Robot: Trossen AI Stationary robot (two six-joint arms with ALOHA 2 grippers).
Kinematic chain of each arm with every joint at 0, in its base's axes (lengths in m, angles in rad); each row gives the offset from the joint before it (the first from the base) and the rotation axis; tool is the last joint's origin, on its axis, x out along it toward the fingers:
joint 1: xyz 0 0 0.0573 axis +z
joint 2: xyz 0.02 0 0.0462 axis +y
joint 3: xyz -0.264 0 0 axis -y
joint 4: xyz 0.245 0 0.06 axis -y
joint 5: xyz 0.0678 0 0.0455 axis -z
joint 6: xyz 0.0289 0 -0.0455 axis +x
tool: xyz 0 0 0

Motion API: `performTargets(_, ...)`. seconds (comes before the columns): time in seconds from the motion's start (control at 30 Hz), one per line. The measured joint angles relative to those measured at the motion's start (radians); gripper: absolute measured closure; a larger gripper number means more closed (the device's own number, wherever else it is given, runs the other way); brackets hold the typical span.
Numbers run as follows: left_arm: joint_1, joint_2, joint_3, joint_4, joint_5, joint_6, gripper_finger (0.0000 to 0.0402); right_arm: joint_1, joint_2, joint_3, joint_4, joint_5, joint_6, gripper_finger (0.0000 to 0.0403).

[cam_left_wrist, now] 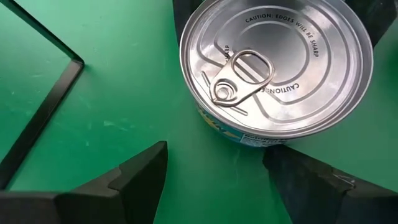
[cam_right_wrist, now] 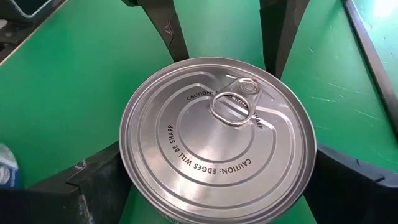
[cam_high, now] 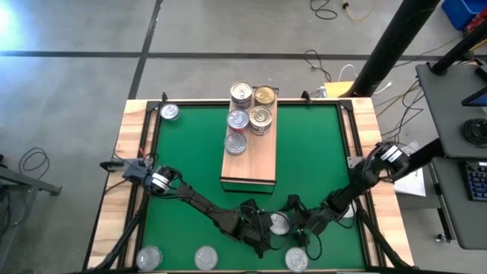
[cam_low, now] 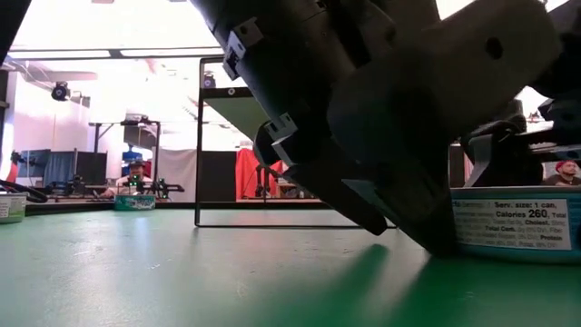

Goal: Stack canned seafood by type on shelf
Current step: Stack the yellow blue tuna can on top of the other yellow blue tuna can on the shelf

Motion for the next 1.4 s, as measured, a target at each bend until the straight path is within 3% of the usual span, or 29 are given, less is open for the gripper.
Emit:
performTargets(0.23, -0.079, -0.028, 0.117, -0.284, -0.124, -0.083, 0.0137, 0.008, -0.178, 0.008, -0.269, -0.053, 0.07, 0.0031)
performTargets(0.33, -0.144, -0.048, 0.168, -0.467, -0.146, -0.201, 0.0137, 0.016, -0.26, 0.008, -0.383, -0.132, 0.085, 0.0031)
performTargets(0.47, -0.218, -0.036, 0.192, -0.704, -0.148, -0.384, 0.0137, 0.011, -0.351, 0.04, -0.45, -0.119, 0.073, 0.0031)
performTargets(0.6, -0.258, -0.084, 0.17, -0.841, -0.163, -0.55, 0.0137, 0.015, -0.39, 0.095, -0.471, -0.128, -0.002, 0.0031)
performTargets(0.7, -0.278, -0.129, 0.096, -0.842, -0.154, -0.587, 0.0137, 0.014, -0.396, 0.172, -0.51, -0.117, -0.064, 0.0031)
performTargets(0.93, -0.312, -0.337, -0.24, -0.653, -0.152, -0.587, 0.015, 0.01, -0.37, 0.356, -0.689, -0.118, -0.13, 0.0031)
performTargets(1.2, -0.32, -0.62, -0.743, -0.126, -0.155, -0.434, 0.0169, -0.114, -0.358, 0.534, -0.818, -0.115, -0.111, 0.0031)
performTargets(1.3, -0.321, -0.695, -0.868, 0.082, -0.159, -0.329, 0.0169, -0.187, -0.358, 0.599, -0.862, -0.115, -0.119, 0.0031)
performTargets(1.4, -0.33, -0.751, -0.967, 0.185, -0.159, -0.287, 0.0169, -0.265, -0.353, 0.661, -0.879, -0.117, -0.149, 0.0031)
